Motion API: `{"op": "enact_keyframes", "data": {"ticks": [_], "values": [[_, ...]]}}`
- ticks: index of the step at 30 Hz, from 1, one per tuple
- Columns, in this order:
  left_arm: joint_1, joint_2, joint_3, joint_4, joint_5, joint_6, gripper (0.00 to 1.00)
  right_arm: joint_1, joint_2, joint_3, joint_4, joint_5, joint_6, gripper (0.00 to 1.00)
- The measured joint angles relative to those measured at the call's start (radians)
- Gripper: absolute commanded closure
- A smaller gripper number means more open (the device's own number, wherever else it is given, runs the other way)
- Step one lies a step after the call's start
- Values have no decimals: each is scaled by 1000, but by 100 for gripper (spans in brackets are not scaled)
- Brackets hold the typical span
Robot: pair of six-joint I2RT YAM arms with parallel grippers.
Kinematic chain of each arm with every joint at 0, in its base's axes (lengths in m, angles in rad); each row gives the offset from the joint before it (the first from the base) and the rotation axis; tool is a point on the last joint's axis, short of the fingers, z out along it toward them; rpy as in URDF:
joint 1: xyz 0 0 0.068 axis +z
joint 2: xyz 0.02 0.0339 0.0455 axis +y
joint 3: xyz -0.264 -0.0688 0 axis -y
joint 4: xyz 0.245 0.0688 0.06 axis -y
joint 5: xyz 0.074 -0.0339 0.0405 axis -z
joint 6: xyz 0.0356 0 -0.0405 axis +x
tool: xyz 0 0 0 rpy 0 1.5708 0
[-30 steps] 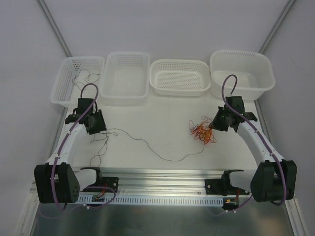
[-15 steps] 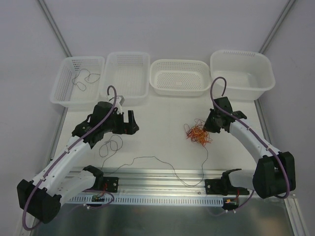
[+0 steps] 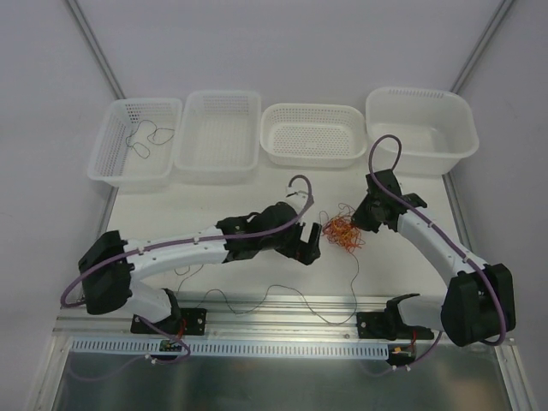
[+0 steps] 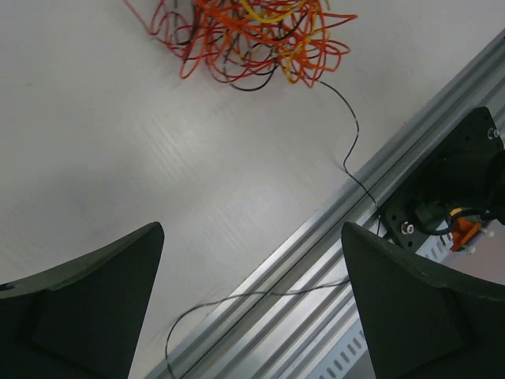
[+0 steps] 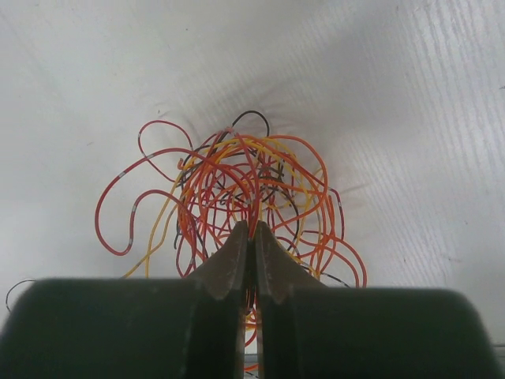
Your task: Untangle the cables
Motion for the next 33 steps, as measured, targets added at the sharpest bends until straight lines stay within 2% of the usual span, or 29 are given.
{"op": "enact_keyframes", "data": {"ticks": [5,6,10,13,22,27,33], "values": [[-100,224,105,117,-32,-12,7,3,6,5,-5,-12,28,97],[-113,253,116,135,-37,-13,7,3,11,12,-12,-10,28,94],[-134,291,124,172,-60,-13,8,4,31,57,-32,-22,5,47],[-133,275,118,193,-84,-13,7,4,66,118,-57,-32,-61,38],[-130,102,-26,206,-127,-43,7,5,39,133,-165,-23,-313,37],[-127,75,-56,192,-127,-52,6,5,-27,63,-216,-28,-375,37],[-68,54,-58,167,-126,-72,6,6,-72,-89,-223,-48,-374,46]]}}
